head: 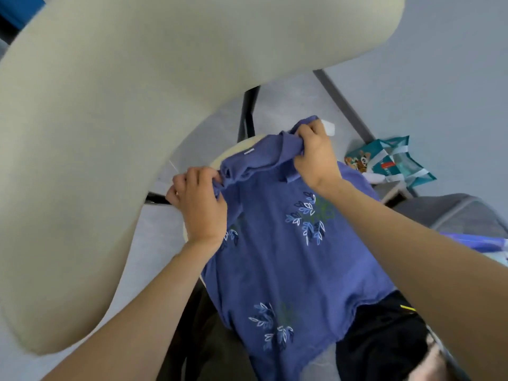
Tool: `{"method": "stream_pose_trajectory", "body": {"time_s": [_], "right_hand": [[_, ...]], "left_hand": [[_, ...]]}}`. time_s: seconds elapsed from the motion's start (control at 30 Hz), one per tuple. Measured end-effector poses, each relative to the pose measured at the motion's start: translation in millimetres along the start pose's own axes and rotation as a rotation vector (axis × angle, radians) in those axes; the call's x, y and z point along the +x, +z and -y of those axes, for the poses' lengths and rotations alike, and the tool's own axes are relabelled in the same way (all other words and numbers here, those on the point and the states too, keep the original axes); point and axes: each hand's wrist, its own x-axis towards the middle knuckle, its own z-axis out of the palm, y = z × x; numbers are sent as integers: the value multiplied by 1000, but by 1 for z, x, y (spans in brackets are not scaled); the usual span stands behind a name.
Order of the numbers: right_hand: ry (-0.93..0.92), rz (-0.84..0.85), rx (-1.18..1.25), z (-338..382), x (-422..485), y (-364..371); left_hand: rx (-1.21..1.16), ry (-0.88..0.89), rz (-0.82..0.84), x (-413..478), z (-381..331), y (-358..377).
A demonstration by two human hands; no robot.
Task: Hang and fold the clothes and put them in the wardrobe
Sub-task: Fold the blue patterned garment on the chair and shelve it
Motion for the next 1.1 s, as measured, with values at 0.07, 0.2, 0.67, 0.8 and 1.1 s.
{"method": "stream_pose_trajectory", "body": {"time_s": [0.07, 0.2, 0.67, 0.8, 1.1], "right_hand": [[70, -13, -3, -16, -26, -4], [233, -10, -165, -49, -85, -4], [286, 239, -373, -66, -149, 20], [631, 193, -260, -57, -137, 16], [211, 255, -313, -16, -49, 13]], "left_hand": [[24, 125, 128, -27, 2, -1], [206, 381, 546, -71, 13, 2], [196, 348, 643, -46, -2, 25], [114, -59, 683, -29, -6, 30], [372, -98, 713, -24, 12, 27]]}}
